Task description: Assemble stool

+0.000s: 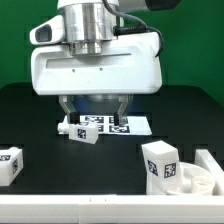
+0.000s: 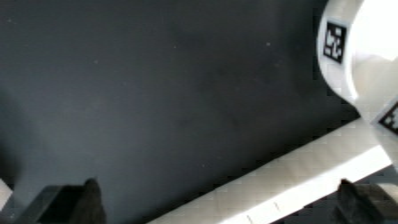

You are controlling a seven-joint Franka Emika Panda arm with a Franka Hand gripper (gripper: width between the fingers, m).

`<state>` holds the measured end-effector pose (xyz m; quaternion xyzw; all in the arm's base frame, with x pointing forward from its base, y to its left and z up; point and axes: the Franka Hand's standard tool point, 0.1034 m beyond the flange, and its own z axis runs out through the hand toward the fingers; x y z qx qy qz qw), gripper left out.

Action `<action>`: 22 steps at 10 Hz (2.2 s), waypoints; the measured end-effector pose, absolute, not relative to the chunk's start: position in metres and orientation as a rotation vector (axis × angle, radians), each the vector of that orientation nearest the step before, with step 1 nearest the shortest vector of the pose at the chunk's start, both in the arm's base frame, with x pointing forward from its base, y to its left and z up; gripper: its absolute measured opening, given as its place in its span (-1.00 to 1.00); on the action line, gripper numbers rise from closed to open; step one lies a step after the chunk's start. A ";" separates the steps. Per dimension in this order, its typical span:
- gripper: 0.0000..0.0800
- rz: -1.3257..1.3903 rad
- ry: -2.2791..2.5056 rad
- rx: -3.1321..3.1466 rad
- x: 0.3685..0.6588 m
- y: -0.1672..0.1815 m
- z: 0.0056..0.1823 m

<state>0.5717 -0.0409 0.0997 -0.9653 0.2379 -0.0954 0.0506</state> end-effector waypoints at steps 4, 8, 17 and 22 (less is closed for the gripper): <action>0.62 -0.289 0.464 -3.009 0.569 -0.044 0.097; 0.62 -0.305 -0.245 -3.089 0.555 -0.036 0.098; 0.62 -0.013 -0.212 -3.011 0.513 -0.024 0.077; 0.62 -0.011 -0.492 -2.988 0.476 -0.036 0.068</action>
Offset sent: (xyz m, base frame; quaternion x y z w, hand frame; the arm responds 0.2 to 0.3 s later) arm -0.0027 0.0097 -0.0096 0.0359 -0.0542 -0.1847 0.9806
